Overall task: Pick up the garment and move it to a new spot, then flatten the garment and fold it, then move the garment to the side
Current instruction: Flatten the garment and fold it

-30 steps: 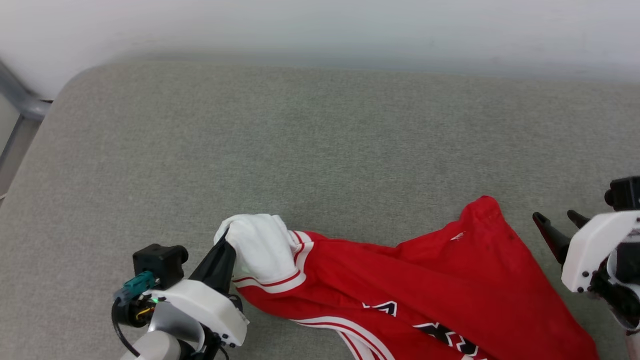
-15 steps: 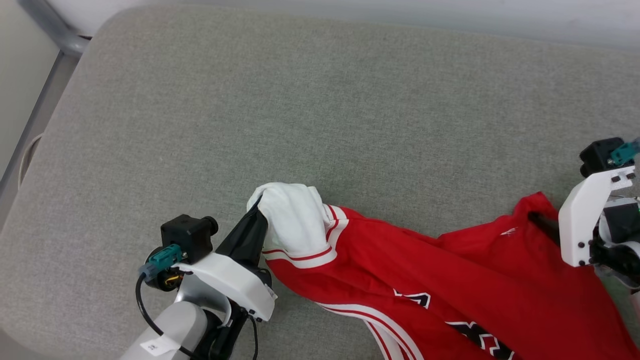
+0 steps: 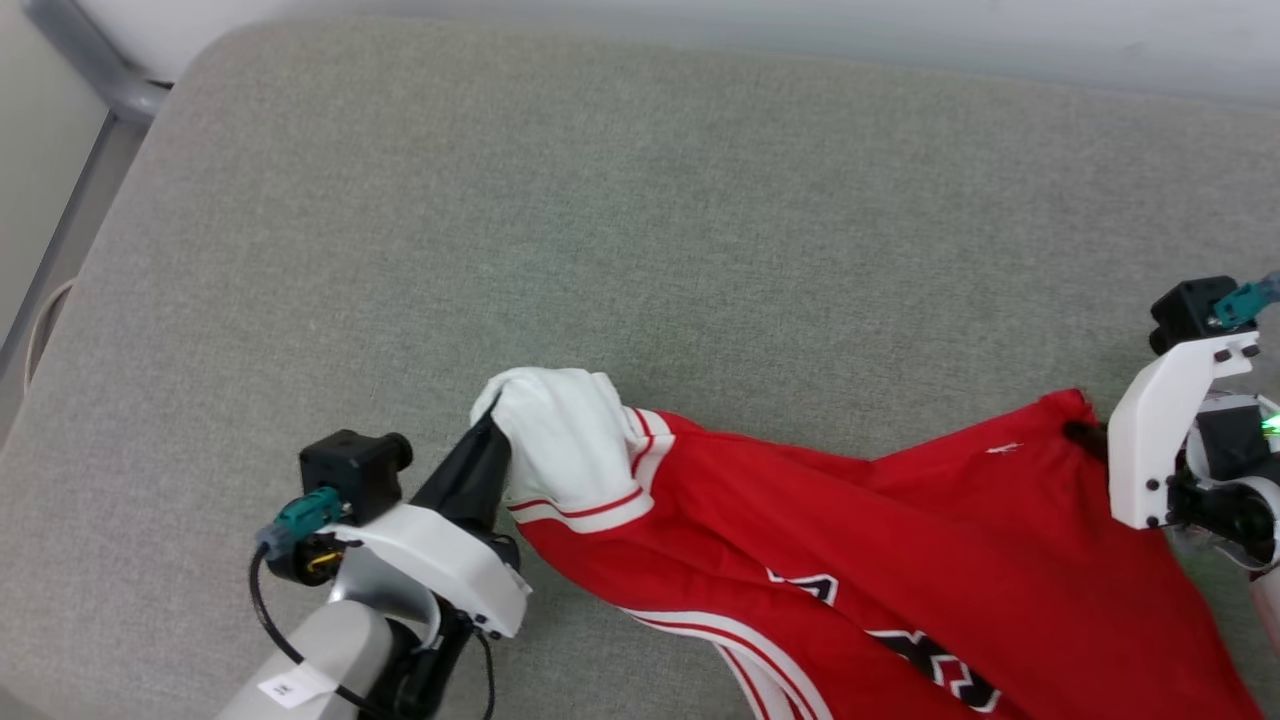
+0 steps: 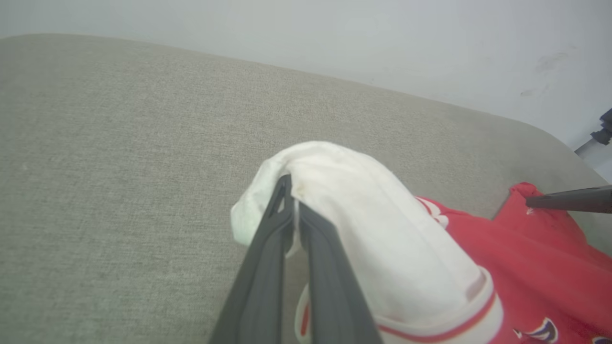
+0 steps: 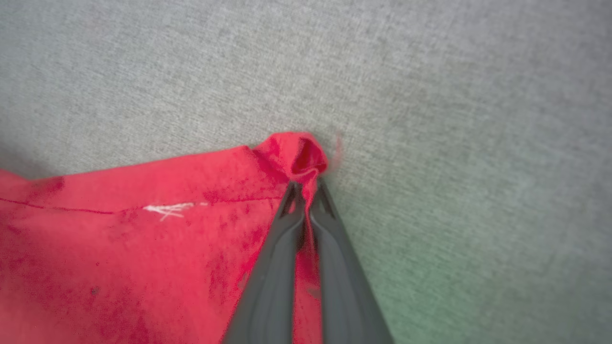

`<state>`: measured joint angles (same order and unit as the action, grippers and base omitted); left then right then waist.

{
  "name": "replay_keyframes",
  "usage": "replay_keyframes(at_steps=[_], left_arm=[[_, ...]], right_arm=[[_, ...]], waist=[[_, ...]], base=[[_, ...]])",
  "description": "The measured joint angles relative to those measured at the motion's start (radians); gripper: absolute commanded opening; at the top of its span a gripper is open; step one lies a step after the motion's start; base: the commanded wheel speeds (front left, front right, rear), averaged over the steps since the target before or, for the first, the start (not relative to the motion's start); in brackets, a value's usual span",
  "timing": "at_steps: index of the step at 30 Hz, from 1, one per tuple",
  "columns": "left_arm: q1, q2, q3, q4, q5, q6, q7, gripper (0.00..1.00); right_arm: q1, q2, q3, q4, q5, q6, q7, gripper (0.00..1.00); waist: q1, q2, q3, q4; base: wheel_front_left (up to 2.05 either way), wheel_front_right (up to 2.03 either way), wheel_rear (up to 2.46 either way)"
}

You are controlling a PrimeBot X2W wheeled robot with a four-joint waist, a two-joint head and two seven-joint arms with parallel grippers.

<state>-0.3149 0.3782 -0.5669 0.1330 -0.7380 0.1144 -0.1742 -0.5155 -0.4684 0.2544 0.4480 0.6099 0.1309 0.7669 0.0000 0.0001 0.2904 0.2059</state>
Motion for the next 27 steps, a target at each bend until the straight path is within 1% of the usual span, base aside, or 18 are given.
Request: replay_keyframes(at_steps=[5, 9, 11, 18, 22, 27], left_arm=[[-0.016, 0.047, 0.03, 0.003, -0.005, 0.0, 0.012, 0.0], [-0.082, 0.088, 0.063, 0.014, -0.013, -0.012, 0.034, 0.0], [-0.122, 0.109, 0.075, 0.027, -0.011, -0.02, 0.049, 0.0], [-0.339, 0.149, 0.095, 0.088, 0.006, -0.05, 0.13, 0.0], [-0.489, 0.151, 0.104, 0.14, 0.022, -0.056, 0.168, 0.0], [-0.695, 0.149, 0.127, 0.223, 0.052, -0.056, 0.174, 0.0]], right_arm=[[-0.026, 0.002, -0.018, -0.02, 0.001, 0.0, -0.054, 0.0], [-0.062, 0.006, -0.052, -0.038, -0.024, 0.001, -0.099, 0.0], [-0.08, 0.018, -0.067, -0.038, -0.038, 0.001, -0.116, 0.0], [-0.199, 0.049, -0.106, -0.039, -0.111, 0.001, -0.192, 0.0], [-0.3, 0.063, -0.134, -0.021, -0.168, 0.001, -0.246, 0.0], [-0.468, 0.09, -0.182, 0.012, -0.246, 0.001, -0.316, 0.0]], waist=[[0.0, 0.0, -0.05, -0.027], [0.0, 0.0, -0.089, -0.06], [0.0, 0.0, -0.103, -0.081], [0.0, 0.0, -0.117, -0.148], [0.0001, 0.0, -0.088, -0.17], [0.0001, 0.0, -0.034, -0.196]], base=[[0.0, 0.0, 0.0], [0.0, 0.0, 0.0], [0.0, 0.0, 0.0], [0.0, 0.0, 0.0], [0.0, 0.0, 0.0], [0.0, 0.0, 0.0]])
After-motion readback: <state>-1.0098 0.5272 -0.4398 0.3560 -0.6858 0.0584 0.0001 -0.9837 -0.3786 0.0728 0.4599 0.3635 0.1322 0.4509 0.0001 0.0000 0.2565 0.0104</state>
